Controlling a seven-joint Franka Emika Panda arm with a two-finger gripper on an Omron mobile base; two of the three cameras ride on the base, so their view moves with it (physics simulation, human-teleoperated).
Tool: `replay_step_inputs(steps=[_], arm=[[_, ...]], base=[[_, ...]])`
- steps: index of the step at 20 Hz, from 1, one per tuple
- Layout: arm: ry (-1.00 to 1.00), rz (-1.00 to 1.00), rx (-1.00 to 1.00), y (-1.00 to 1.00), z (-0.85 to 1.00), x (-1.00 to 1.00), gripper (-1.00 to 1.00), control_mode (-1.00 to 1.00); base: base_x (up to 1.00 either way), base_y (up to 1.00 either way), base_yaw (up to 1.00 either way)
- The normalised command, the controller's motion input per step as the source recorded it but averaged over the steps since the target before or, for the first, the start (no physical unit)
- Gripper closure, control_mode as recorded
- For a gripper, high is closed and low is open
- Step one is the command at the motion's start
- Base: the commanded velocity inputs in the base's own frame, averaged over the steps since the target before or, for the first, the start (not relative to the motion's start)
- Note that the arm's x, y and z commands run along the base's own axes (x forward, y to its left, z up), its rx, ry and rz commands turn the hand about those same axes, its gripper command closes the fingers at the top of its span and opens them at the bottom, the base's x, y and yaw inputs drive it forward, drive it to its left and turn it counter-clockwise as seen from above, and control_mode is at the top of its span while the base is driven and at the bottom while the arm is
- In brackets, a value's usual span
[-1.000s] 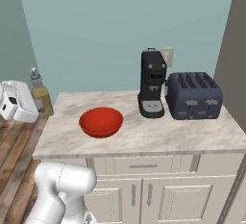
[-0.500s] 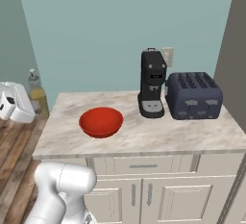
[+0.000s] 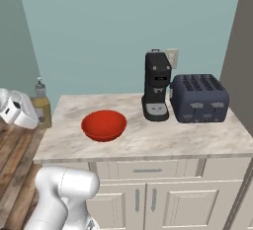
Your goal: Retrieve the bottle and the shaker from the cabinet and place them next to the mixing bowl on the counter. Then add garlic from the fridge to the mixing bowl.
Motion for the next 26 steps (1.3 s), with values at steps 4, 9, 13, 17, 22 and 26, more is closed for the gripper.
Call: replay_step_inputs(steps=[4, 9, 13, 17, 22, 26], arm=[[0.09, 0.0, 0.0, 0.12, -0.49, 0.2, 1.0, -1.0], [0.08, 0.0, 0.0, 0.09, -0.46, 0.2, 1.0, -1.0], [0.06, 0.0, 0.0, 0.0, -0.4, 0.24, 1.0, -1.0], [0.01, -0.01, -0.02, 0.0, -0.33, 0.32, 1.0, -1.0], [0.0, -0.07, -0.09, 0.05, -0.22, 0.4, 1.0, -1.0], [0.0, -0.1, -0.08, 0.12, -0.12, 0.44, 1.0, -1.0]], base=[[0.0, 0.0, 0.0], [0.0, 0.0, 0.0], [0.0, 0.0, 0.0], [0.0, 0.0, 0.0], [0.0, 0.0, 0.0], [0.0, 0.0, 0.0]])
